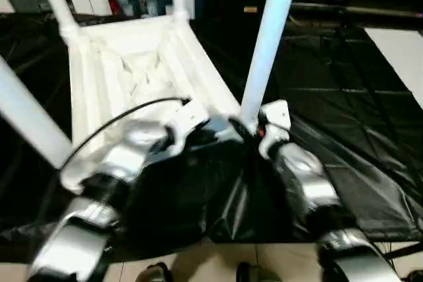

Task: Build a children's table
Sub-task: Rotate leg to tighten

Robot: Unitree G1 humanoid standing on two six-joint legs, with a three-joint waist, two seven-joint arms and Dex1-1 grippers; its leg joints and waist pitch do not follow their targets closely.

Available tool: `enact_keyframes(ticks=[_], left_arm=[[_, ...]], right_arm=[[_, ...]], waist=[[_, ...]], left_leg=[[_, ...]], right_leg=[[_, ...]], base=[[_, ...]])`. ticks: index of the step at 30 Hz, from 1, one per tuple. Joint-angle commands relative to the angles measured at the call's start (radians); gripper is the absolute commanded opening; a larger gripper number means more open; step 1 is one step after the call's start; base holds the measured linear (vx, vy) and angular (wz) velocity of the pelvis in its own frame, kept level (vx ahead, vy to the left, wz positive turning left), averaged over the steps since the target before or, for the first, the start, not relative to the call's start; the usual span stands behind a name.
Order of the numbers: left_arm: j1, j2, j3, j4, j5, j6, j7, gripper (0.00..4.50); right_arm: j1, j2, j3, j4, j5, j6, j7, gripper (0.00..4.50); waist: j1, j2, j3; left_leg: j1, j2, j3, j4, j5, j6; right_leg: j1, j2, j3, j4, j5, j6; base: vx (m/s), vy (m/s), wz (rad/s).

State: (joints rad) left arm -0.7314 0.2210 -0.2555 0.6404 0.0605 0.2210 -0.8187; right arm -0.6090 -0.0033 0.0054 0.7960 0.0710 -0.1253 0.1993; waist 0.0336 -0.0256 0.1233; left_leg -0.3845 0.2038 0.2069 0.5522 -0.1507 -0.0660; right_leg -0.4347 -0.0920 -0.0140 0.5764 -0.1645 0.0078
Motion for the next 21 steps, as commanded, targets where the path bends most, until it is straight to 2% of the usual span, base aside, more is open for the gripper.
enact_keyframes(ticks=[1, 3, 4, 6, 8, 10, 12, 13, 15, 17, 18, 19, 21], left_arm=[[0.017, -0.046, -0.023, 0.103, 0.026, 0.034, 0.096, 0.0], [0.01, -0.052, -0.024, 0.115, 0.032, 0.037, 0.106, 0.0], [0.004, -0.054, -0.026, 0.12, 0.037, 0.048, 0.1, 0.0], [0.002, -0.05, -0.028, 0.12, 0.042, 0.052, 0.094, 0.0], [0.006, -0.038, -0.031, 0.113, 0.042, 0.055, 0.069, 0.0], [0.015, -0.023, -0.037, 0.1, 0.042, 0.054, 0.039, 0.0], [0.025, -0.006, -0.043, 0.086, 0.041, 0.059, 0.004, 0.0], [0.037, 0.013, -0.052, 0.067, 0.042, 0.057, -0.034, 0.0], [0.044, 0.024, -0.057, 0.055, 0.041, 0.057, -0.056, 0.0], [0.074, 0.065, -0.072, -0.005, 0.022, 0.055, -0.144, 0.0], [0.095, 0.096, -0.084, -0.042, 0.008, 0.048, -0.212, 0.0], [0.108, 0.116, -0.093, -0.066, -0.002, 0.044, -0.254, 0.0], [0.119, 0.133, -0.1, -0.083, -0.008, 0.039, -0.287, 0.0]], right_arm=[[0.005, 0.06, 0.004, 0.082, 0.003, 0.041, -0.044, 2.67], [-0.001, 0.08, 0.009, 0.09, 0.01, 0.038, -0.022, 2.67], [0.0, 0.096, 0.031, 0.076, 0.004, -0.005, 0.033, 2.67], [0.006, 0.101, 0.035, 0.057, 0.012, -0.052, 0.072, 3.23], [0.011, 0.091, 0.043, 0.038, 0.016, -0.077, 0.11, 3.37], [0.015, 0.07, 0.043, 0.016, 0.014, -0.085, 0.122, 3.44], [0.014, 0.048, 0.031, 0.0, 0.023, -0.073, 0.131, 3.7], [0.017, 0.029, 0.021, -0.022, 0.053, -0.048, 0.197, 3.8], [0.022, 0.013, 0.025, -0.038, 0.06, -0.04, 0.239, 3.8], [0.049, -0.053, 0.043, -0.094, 0.083, -0.029, 0.391, 3.8], [0.069, -0.096, 0.055, -0.132, 0.105, -0.023, 0.486, 3.8], [0.082, -0.12, 0.061, -0.157, 0.117, -0.02, 0.543, 3.8], [0.093, -0.141, 0.068, -0.177, 0.125, -0.016, 0.59, 3.8]], waist=[[-0.007, -0.006, -0.045], [-0.006, -0.005, -0.044], [-0.005, -0.004, -0.043], [-0.005, -0.007, -0.045], [-0.002, -0.01, -0.044], [-0.005, -0.012, -0.046], [-0.006, -0.011, -0.044], [-0.008, -0.012, -0.043], [-0.009, -0.012, -0.044], [-0.006, -0.012, -0.044], [-0.006, -0.011, -0.045], [-0.004, -0.011, -0.048], [-0.004, -0.01, -0.051]], left_leg=[[0.026, 0.01, -0.019, -0.077, -0.447, -0.017], [0.027, 0.01, -0.02, -0.077, -0.46, -0.013], [0.025, 0.011, -0.021, -0.079, -0.472, -0.01], [0.025, 0.012, -0.021, -0.08, -0.481, -0.009], [0.021, 0.013, -0.021, -0.08, -0.469, 0.003], [0.008, 0.012, -0.025, -0.083, -0.445, 0.006], [0.012, 0.013, -0.025, -0.083, -0.452, 0.007], [0.011, 0.014, -0.026, -0.085, -0.452, 0.008], [0.01, 0.014, -0.026, -0.084, -0.446, 0.009], [0.01, 0.016, -0.024, -0.084, -0.429, 0.018], [0.004, 0.018, -0.023, -0.084, -0.395, 0.025], [0.003, 0.019, -0.02, -0.081, -0.366, 0.04], [0.004, 0.02, -0.017, -0.076, -0.334, 0.052]], right_leg=[[0.012, -0.026, 0.016, -0.093, -0.541, -0.078], [0.011, -0.026, 0.016, -0.095, -0.541, -0.074], [0.01, -0.027, 0.016, -0.096, -0.53, -0.073], [0.01, -0.027, 0.016, -0.096, -0.532, -0.071], [0.012, -0.03, 0.017, -0.095, -0.521, -0.076], [0.023, -0.031, 0.015, -0.092, -0.523, -0.074], [0.017, -0.031, 0.016, -0.095, -0.542, -0.073], [0.02, -0.032, 0.016, -0.095, -0.54, -0.076], [0.02, -0.031, 0.017, -0.093, -0.526, -0.082], [0.023, -0.03, 0.018, -0.091, -0.484, -0.099], [0.03, -0.03, 0.019, -0.084, -0.433, -0.114], [0.035, -0.028, 0.02, -0.079, -0.374, -0.131], [0.035, -0.027, 0.021, -0.071, -0.307, -0.159]], base=[[0.0, 0.0, 0.0], [0.0, 0.0, 0.0], [0.0, 0.0, 0.0], [0.0, 0.0, 0.0], [0.0, 0.0, 0.0], [0.0, 0.0, 0.0], [0.0, 0.0, 0.0], [0.0, 0.0, 0.0], [0.0, 0.0, 0.0], [0.0, 0.0, 0.0], [0.0, 0.0, 0.0], [0.0, 0.0, 0.0], [0.07, -0.004, 0.0]])
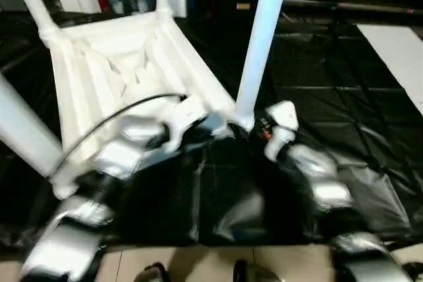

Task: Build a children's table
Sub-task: Rotate leg to tighten

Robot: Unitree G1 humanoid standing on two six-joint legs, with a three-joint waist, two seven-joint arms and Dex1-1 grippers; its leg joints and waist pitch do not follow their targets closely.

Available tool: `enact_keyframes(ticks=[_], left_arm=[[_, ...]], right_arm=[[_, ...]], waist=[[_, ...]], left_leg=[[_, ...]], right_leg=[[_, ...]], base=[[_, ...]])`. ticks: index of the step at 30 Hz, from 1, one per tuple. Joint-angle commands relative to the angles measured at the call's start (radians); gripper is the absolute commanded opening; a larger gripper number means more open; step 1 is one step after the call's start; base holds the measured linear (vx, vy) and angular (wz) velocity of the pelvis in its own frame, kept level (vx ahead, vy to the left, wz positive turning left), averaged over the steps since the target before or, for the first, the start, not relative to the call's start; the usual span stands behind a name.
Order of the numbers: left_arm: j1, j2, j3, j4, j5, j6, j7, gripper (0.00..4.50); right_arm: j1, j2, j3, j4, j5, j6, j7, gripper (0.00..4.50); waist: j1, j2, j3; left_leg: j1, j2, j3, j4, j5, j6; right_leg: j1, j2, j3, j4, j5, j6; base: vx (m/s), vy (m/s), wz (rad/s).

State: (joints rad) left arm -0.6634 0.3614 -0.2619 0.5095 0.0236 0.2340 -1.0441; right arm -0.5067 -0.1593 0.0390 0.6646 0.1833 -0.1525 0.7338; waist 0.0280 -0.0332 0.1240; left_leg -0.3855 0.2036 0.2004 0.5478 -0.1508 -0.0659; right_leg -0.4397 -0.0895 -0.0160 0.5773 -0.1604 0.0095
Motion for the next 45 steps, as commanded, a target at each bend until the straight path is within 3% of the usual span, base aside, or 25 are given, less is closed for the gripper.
enact_keyframes(ticks=[1, 2, 4, 7, 11, 13, 16, 25, 31, 41, 45], left_arm=[[0.074, 0.037, -0.104, 0.009, 0.014, 0.008, -0.135, 0.0], [0.084, 0.055, -0.106, -0.01, 0.003, 0.015, -0.165, 0.0], [0.101, 0.08, -0.105, -0.041, -0.017, 0.007, -0.212, 0.0], [0.124, 0.111, -0.096, -0.091, -0.043, 0.0, -0.26, 0.0], [0.142, 0.136, -0.092, -0.136, -0.053, 0.013, -0.287, 0.0], [0.145, 0.14, -0.093, -0.142, -0.055, 0.014, -0.29, 0.0], [0.152, 0.149, -0.092, -0.157, -0.061, 0.02, -0.298, 0.0], [0.158, 0.152, -0.089, -0.177, -0.063, 0.033, -0.298, 0.0], [0.167, 0.159, -0.091, -0.192, -0.065, 0.042, -0.299, 0.0], [0.18, 0.165, -0.093, -0.206, -0.068, 0.05, -0.298, 0.0], [0.169, 0.132, -0.079, -0.178, -0.052, 0.046, -0.229, 0.0]], right_arm=[[0.02, -0.047, 0.063, -0.098, 0.029, 0.038, 0.179, 3.8], [0.032, -0.073, 0.076, -0.119, 0.035, 0.052, 0.228, 3.8], [0.049, -0.111, 0.096, -0.149, 0.04, 0.073, 0.298, 3.8], [0.072, -0.17, 0.131, -0.19, 0.042, 0.097, 0.397, 3.8], [0.077, -0.209, 0.165, -0.196, 0.01, 0.082, 0.463, 3.8], [0.077, -0.21, 0.166, -0.199, 0.012, 0.088, 0.466, 3.8], [0.069, -0.204, 0.167, -0.195, 0.01, 0.092, 0.462, 3.8], [0.066, -0.198, 0.162, -0.193, 0.02, 0.099, 0.458, 3.27], [0.076, -0.197, 0.165, -0.197, 0.019, 0.093, 0.461, 2.77], [0.084, -0.192, 0.167, -0.195, 0.015, 0.087, 0.458, 2.7], [0.071, -0.134, 0.132, -0.122, -0.037, 0.048, 0.265, 2.7]], waist=[[0.003, 0.004, -0.052], [0.006, 0.003, -0.056], [0.011, 0.008, -0.06], [0.015, 0.006, -0.059], [0.021, 0.009, -0.052], [0.022, 0.008, -0.049], [0.021, 0.009, -0.047], [0.017, 0.009, -0.052], [0.017, 0.008, -0.051], [0.014, 0.009, -0.054], [0.01, 0.009, -0.052]], left_leg=[[0.013, 0.021, -0.004, -0.068, -0.296, 0.066], [0.014, 0.02, -0.003, -0.063, -0.27, 0.072], [0.019, 0.019, 0.005, -0.051, -0.155, 0.114], [0.017, 0.018, 0.007, -0.047, -0.11, 0.134], [0.019, 0.024, 0.009, -0.051, -0.162, 0.115], [0.022, 0.025, 0.007, -0.057, -0.217, 0.084], [0.023, 0.025, 0.003, -0.061, -0.246, 0.059], [0.022, 0.02, 0.005, -0.052, -0.164, 0.087], [0.023, 0.021, 0.006, -0.053, -0.177, 0.087], [0.022, 0.02, 0.005, -0.05, -0.156, 0.096], [0.021, 0.021, 0.005, -0.053, -0.178, 0.079]], right_leg=[[0.04, -0.025, 0.023, -0.066, -0.223, -0.205], [0.044, -0.025, 0.023, -0.06, -0.182, -0.217], [0.048, -0.018, 0.022, -0.039, 0.017, -0.273], [0.058, -0.018, 0.02, -0.029, 0.095, -0.303], [0.056, -0.022, 0.019, -0.038, -0.016, -0.293], [0.052, -0.026, 0.021, -0.047, -0.123, -0.273], [0.049, -0.028, 0.024, -0.053, -0.185, -0.254], [0.055, -0.022, 0.022, -0.039, -0.047, -0.279], [0.054, -0.023, 0.022, -0.041, -0.073, -0.279], [0.058, -0.023, 0.021, -0.036, -0.04, -0.289], [0.053, -0.026, 0.022, -0.042, -0.085, -0.285]], base=[[0.078, -0.007, 0.02], [0.082, -0.009, 0.03], [0.085, -0.008, 0.04], [0.024, -0.003, 0.01], [0.0, 0.0, 0.0], [0.0, 0.0, 0.0], [0.0, 0.0, 0.0], [0.0, 0.0, 0.0], [0.0, 0.0, 0.0], [0.0, 0.0, 0.0], [0.0, 0.0, 0.0]])
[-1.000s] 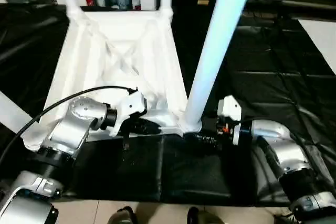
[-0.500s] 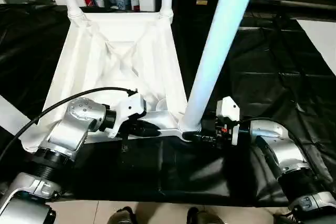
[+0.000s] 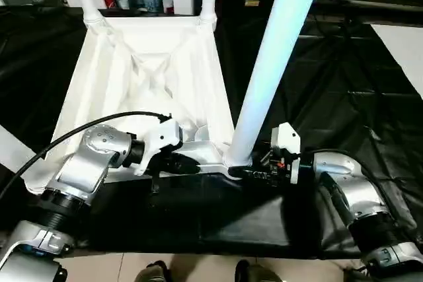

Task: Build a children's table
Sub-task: Rotate leg to tighten

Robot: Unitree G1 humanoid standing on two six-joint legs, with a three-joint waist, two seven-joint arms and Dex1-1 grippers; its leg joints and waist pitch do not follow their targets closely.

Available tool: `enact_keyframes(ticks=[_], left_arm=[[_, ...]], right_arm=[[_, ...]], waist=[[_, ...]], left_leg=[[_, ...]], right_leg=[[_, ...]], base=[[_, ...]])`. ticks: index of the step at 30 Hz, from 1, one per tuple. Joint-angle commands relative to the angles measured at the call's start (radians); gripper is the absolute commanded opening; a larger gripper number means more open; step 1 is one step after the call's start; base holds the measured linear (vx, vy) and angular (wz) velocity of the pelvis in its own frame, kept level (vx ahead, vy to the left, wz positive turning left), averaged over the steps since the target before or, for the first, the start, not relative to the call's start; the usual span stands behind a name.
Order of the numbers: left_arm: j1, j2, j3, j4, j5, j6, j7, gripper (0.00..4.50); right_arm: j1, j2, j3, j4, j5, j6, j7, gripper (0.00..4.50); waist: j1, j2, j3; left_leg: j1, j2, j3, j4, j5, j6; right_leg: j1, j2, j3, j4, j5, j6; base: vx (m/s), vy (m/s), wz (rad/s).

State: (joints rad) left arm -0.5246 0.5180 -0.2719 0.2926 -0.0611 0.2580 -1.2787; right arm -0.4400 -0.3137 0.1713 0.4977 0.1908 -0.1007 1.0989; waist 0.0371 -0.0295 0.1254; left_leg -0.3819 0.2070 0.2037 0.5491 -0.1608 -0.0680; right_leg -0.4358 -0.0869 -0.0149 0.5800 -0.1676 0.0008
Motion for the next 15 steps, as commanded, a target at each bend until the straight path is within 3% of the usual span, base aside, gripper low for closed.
enact_keyframes(ticks=[1, 2, 4, 6, 7, 11, 13, 15], left_arm=[[0.021, -0.045, -0.063, 0.051, 0.039, 0.037, 0.042, 0.0], [0.021, -0.046, -0.063, 0.051, 0.039, 0.038, 0.043, 0.0], [0.009, -0.075, -0.065, 0.067, 0.052, 0.056, 0.088, 0.0], [-0.006, -0.117, -0.068, 0.084, 0.067, 0.076, 0.146, 0.0], [-0.01, -0.132, -0.068, 0.09, 0.07, 0.084, 0.165, 0.0], [-0.049, -0.215, -0.063, 0.151, 0.107, 0.099, 0.306, 0.0], [-0.083, -0.268, -0.056, 0.209, 0.136, 0.112, 0.406, 0.0], [-0.11, -0.31, -0.055, 0.253, 0.158, 0.134, 0.475, 0.0]], right_arm=[[0.008, 0.066, -0.037, 0.065, -0.022, -0.006, -0.168, 2.7], [0.008, 0.068, -0.038, 0.065, -0.02, -0.005, -0.17, 2.69], [0.023, 0.128, -0.068, 0.071, 0.003, -0.001, -0.252, 2.68], [0.036, 0.196, -0.086, 0.079, 0.0, 0.001, -0.366, 2.68], [0.038, 0.219, -0.09, 0.082, -0.002, 0.005, -0.406, 2.68], [0.02, 0.302, -0.082, 0.131, -0.081, -0.006, -0.615, 2.67], [-0.015, 0.324, -0.066, 0.189, -0.154, -0.016, -0.742, 2.67], [-0.058, 0.348, -0.081, 0.247, -0.192, -0.015, -0.867, 2.67]], waist=[[-0.004, 0.003, -0.053], [-0.006, 0.003, -0.049], [-0.008, 0.005, -0.048], [-0.01, 0.007, -0.047], [-0.012, 0.004, -0.045], [-0.014, 0.004, -0.041], [-0.017, 0.003, -0.038], [-0.02, -0.001, -0.035]], left_leg=[[0.017, 0.016, 0.0, -0.057, -0.206, 0.063], [0.016, 0.017, -0.005, -0.064, -0.257, 0.041], [0.016, 0.018, -0.01, -0.07, -0.306, 0.018], [0.021, 0.02, -0.012, -0.073, -0.342, 0.002], [0.017, 0.018, -0.013, -0.076, -0.346, -0.009], [0.021, 0.015, -0.021, -0.081, -0.418, -0.032], [0.031, 0.01, -0.023, -0.08, -0.472, -0.043], [0.031, 0.007, -0.028, -0.08, -0.5, -0.04]], right_leg=[[0.051, -0.03, 0.022, -0.051, -0.144, -0.263], [0.05, -0.033, 0.022, -0.06, -0.235, -0.238], [0.047, -0.035, 0.022, -0.067, -0.332, -0.202], [0.037, -0.036, 0.024, -0.075, -0.375, -0.182], [0.038, -0.034, 0.024, -0.075, -0.388, -0.169], [0.028, -0.036, 0.021, -0.09, -0.515, -0.116], [0.015, -0.034, 0.018, -0.102, -0.601, -0.08], [0.012, -0.035, 0.014, -0.108, -0.652, -0.05]], base=[[0.0, 0.0, 0.0], [0.0, 0.0, 0.0], [0.0, 0.0, 0.0], [0.0, 0.0, 0.0], [-0.055, 0.004, -0.06], [0.0, 0.0, 0.0], [0.0, 0.0, 0.0], [0.0, 0.0, 0.0]])
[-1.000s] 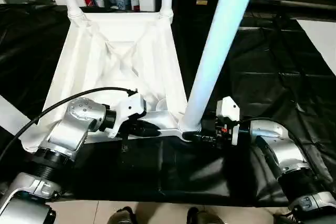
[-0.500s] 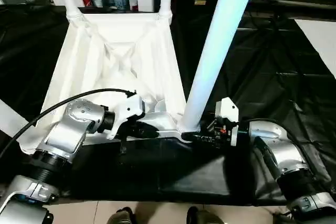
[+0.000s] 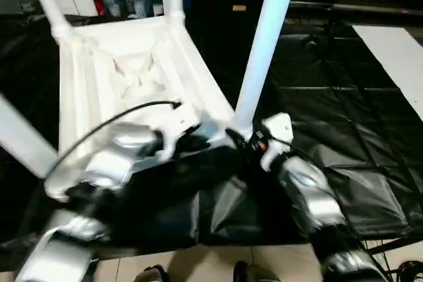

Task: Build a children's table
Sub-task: Rotate leg to tighten

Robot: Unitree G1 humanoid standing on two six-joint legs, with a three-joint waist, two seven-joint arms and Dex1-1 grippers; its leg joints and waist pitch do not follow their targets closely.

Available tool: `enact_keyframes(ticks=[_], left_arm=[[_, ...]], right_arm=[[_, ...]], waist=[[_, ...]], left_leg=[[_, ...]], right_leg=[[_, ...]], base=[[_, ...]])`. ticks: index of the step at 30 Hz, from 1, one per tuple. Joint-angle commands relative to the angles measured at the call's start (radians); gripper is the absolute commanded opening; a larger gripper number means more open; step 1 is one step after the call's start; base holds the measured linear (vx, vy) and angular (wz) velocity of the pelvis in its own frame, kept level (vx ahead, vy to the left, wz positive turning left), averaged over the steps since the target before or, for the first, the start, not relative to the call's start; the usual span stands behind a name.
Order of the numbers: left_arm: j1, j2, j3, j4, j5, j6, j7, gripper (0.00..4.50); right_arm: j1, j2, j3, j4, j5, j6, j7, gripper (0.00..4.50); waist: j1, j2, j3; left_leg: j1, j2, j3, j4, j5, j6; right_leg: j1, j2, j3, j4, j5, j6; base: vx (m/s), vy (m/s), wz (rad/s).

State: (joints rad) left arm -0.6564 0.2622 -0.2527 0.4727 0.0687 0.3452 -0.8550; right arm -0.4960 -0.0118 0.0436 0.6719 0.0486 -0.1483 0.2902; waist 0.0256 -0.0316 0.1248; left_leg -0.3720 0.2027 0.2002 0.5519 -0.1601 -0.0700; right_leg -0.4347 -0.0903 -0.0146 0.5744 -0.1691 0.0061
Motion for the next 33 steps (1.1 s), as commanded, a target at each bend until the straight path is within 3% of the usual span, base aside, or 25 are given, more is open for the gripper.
enact_keyframes(ticks=[1, 4, 8, 9, 13, 14, 16, 21, 23, 24, 26, 27, 29, 31, 33], left_arm=[[0.013, -0.068, -0.077, 0.086, 0.043, 0.051, 0.081, 0.0], [0.0, -0.091, -0.089, 0.116, 0.067, 0.04, 0.109, 0.0], [-0.002, -0.095, -0.091, 0.127, 0.065, 0.044, 0.087, 0.0], [0.0, -0.091, -0.091, 0.124, 0.064, 0.047, 0.08, 0.0], [0.019, -0.049, -0.088, 0.089, 0.047, 0.069, -0.005, 0.0], [0.019, -0.049, -0.088, 0.089, 0.047, 0.069, -0.005, 0.0], [0.022, -0.041, -0.088, 0.083, 0.045, 0.069, -0.019, 0.0], [0.048, 0.027, -0.104, 0.04, 0.035, 0.032, -0.127, 0.0], [0.077, 0.087, -0.115, -0.007, 0.015, -0.009, -0.229, 0.0], [0.088, 0.106, -0.12, -0.026, 0.001, -0.033, -0.272, 0.0], [0.098, 0.123, -0.124, -0.047, -0.011, -0.033, -0.307, 0.0], [0.108, 0.14, -0.129, -0.068, -0.022, -0.051, -0.342, 0.0], [0.136, 0.182, -0.138, -0.128, -0.06, -0.087, -0.433, 0.0], [0.143, 0.197, -0.143, -0.146, -0.063, -0.084, -0.451, 0.0], [0.149, 0.218, -0.151, -0.162, -0.056, -0.092, -0.465, 0.0]], right_arm=[[-0.019, 0.063, 0.024, 0.096, -0.041, 0.037, -0.105, 2.67], [-0.055, 0.097, -0.012, 0.149, -0.027, 0.057, -0.177, 2.66], [-0.066, 0.117, 0.002, 0.158, -0.006, 0.008, -0.08, 2.66], [-0.063, 0.116, 0.005, 0.148, -0.001, -0.005, -0.058, 3.22], [-0.044, 0.079, 0.001, 0.069, 0.043, -0.047, 0.047, 3.42], [-0.044, 0.079, 0.001, 0.069, 0.043, -0.047, 0.047, 3.71], [-0.047, 0.071, -0.007, 0.062, 0.051, -0.048, 0.053, 3.79], [-0.021, -0.035, 0.018, -0.026, 0.093, -0.01, 0.284, 3.82], [0.019, -0.148, 0.058, -0.091, 0.114, -0.004, 0.491, 3.82], [0.031, -0.178, 0.07, -0.109, 0.119, -0.006, 0.544, 3.82], [0.04, -0.201, 0.078, -0.123, 0.123, -0.001, 0.584, 3.82], [0.048, -0.22, 0.084, -0.135, 0.127, 0.002, 0.619, 3.82], [0.063, -0.266, 0.099, -0.158, 0.127, -0.002, 0.697, 3.82], [0.067, -0.282, 0.108, -0.162, 0.12, -0.015, 0.721, 3.82], [0.075, -0.306, 0.127, -0.168, 0.117, -0.021, 0.768, 3.82]], waist=[[-0.009, 0.001, -0.035], [-0.012, 0.001, -0.036], [-0.011, 0.003, -0.034], [-0.011, 0.002, -0.035], [-0.004, 0.003, -0.043], [-0.004, 0.003, -0.044], [-0.003, 0.0, -0.045], [0.001, -0.001, -0.046], [0.005, -0.002, -0.047], [0.009, -0.004, -0.051], [0.007, -0.004, -0.052], [0.009, 0.0, -0.054], [0.01, 0.0, -0.054], [0.015, 0.008, -0.052], [0.018, 0.006, -0.05]], left_leg=[[0.023, 0.01, -0.027, -0.083, -0.517, -0.033], [0.023, 0.009, -0.031, -0.086, -0.534, -0.026], [0.017, 0.011, -0.032, -0.094, -0.538, -0.017], [0.016, 0.011, -0.032, -0.094, -0.537, -0.015], [0.007, 0.015, -0.023, -0.094, -0.443, 0.006], [0.009, 0.016, -0.02, -0.093, -0.431, 0.009], [0.006, 0.014, -0.014, -0.089, -0.391, 0.025], [0.007, 0.016, -0.009, -0.083, -0.357, 0.042], [0.006, 0.016, -0.005, -0.076, -0.319, 0.066], [0.007, 0.015, -0.003, -0.071, -0.273, 0.087], [0.005, 0.014, 0.002, -0.067, -0.207, 0.113], [0.007, 0.017, 0.001, -0.065, -0.168, 0.123], [0.004, 0.017, 0.003, -0.062, -0.134, 0.132], [0.015, 0.022, 0.008, -0.059, -0.116, 0.133], [0.014, 0.022, 0.007, -0.061, -0.127, 0.127]], right_leg=[[0.009, -0.032, 0.012, -0.106, -0.674, -0.039], [0.007, -0.03, 0.009, -0.111, -0.662, -0.03], [0.013, -0.03, 0.008, -0.109, -0.585, -0.046], [0.014, -0.029, 0.009, -0.108, -0.572, -0.051], [0.026, -0.027, 0.019, -0.088, -0.36, -0.116], [0.026, -0.025, 0.02, -0.085, -0.333, -0.127], [0.031, -0.027, 0.021, -0.081, -0.299, -0.148], [0.031, -0.027, 0.023, -0.081, -0.296, -0.159], [0.035, -0.026, 0.025, -0.074, -0.242, -0.177], [0.043, -0.025, 0.023, -0.069, -0.185, -0.193], [0.044, -0.023, 0.023, -0.059, -0.097, -0.224], [0.048, -0.025, 0.021, -0.052, -0.05, -0.248], [0.052, -0.022, 0.019, -0.045, -0.011, -0.267], [0.047, -0.018, 0.021, -0.04, 0.035, -0.293], [0.05, -0.017, 0.02, -0.039, 0.021, -0.293]], base=[[0.0, 0.0, 0.0], [0.0, 0.0, 0.0], [0.0, 0.0, 0.0], [0.0, 0.0, 0.0], [0.0, 0.0, 0.0], [0.0, 0.0, 0.0], [0.0, 0.0, 0.0], [0.0, 0.0, 0.0], [0.03, -0.012, 0.03], [0.07, -0.025, 0.05], [0.067, -0.028, 0.04], [0.051, -0.037, 0.0], [0.025, -0.018, 0.0], [0.0, 0.0, 0.0], [0.0, 0.0, 0.0]])
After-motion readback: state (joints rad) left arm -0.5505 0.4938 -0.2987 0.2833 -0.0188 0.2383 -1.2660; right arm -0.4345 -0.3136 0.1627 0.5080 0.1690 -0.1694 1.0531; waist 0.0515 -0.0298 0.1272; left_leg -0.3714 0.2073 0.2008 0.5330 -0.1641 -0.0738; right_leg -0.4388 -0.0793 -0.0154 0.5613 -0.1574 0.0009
